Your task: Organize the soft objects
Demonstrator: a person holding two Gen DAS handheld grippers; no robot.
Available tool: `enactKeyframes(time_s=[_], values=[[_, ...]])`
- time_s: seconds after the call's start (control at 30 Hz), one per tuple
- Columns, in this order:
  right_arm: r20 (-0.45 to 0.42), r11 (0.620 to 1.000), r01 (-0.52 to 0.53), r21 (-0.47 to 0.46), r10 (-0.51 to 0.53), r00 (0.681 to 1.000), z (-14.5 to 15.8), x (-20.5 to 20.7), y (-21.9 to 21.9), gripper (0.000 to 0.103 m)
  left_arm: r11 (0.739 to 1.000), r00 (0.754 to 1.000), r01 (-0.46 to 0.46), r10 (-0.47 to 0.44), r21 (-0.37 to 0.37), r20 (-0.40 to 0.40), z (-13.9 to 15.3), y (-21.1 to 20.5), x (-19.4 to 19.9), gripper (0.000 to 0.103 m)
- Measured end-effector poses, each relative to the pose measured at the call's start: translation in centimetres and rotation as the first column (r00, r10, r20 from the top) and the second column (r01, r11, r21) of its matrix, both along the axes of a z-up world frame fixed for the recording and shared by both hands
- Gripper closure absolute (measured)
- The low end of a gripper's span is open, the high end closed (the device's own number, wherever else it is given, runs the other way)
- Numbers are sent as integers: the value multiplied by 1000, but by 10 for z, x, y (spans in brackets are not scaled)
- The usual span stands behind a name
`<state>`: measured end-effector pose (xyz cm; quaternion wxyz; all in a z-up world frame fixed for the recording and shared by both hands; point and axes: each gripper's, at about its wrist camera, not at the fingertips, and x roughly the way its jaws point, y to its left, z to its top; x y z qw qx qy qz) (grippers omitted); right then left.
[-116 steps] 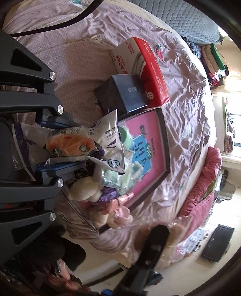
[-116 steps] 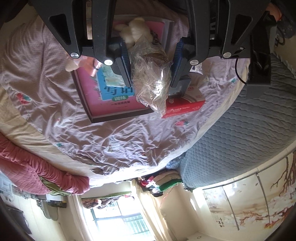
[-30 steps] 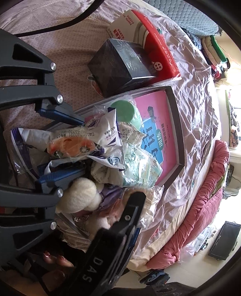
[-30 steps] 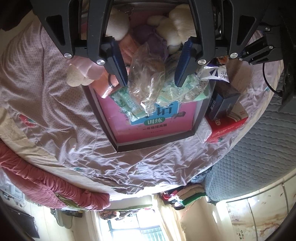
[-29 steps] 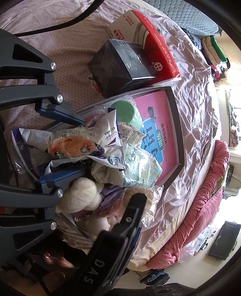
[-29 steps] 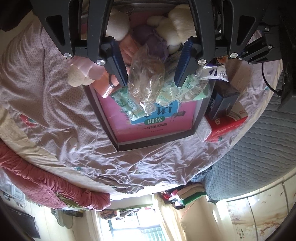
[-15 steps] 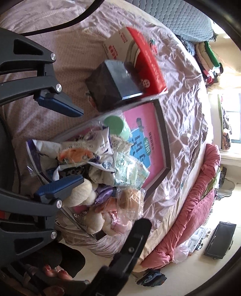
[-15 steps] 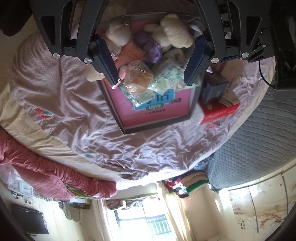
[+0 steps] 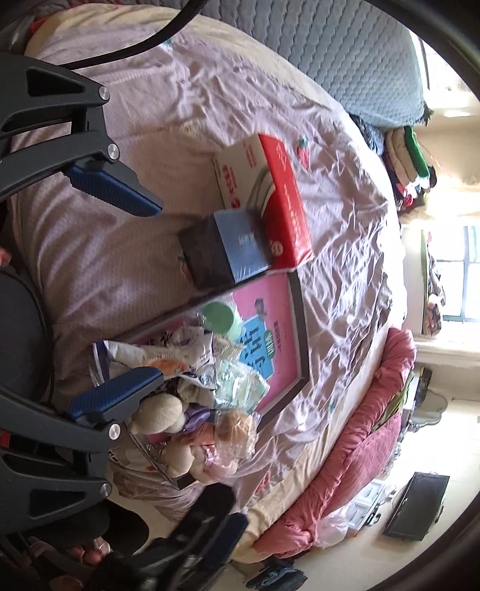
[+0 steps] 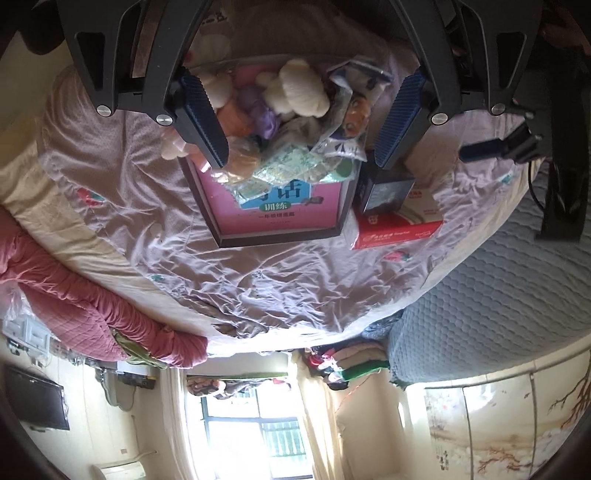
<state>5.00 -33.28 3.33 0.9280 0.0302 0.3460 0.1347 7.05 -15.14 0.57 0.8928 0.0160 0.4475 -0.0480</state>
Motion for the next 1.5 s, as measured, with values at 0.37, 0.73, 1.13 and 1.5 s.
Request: enactKeyframes(time_s=[0.37, 0.73, 1.13, 1.5], values=[[-7, 998, -12, -54, 11, 1000, 11, -31, 7, 20, 996, 996, -83, 82, 35, 22, 24, 17, -23, 18], [-1, 994, 65, -92, -65, 998, 6, -68, 10, 20, 987, 987, -160, 160, -3, -18, 20, 19, -63, 18], [-34, 996, 74, -42, -76, 997, -16, -74, 12, 20, 989, 988, -148, 148, 9, -49, 1, 10, -72, 18], [-48, 997, 57, -50, -59, 997, -24, -75, 18, 20, 989, 987, -148, 149, 22, -61, -6, 10, -71, 18]])
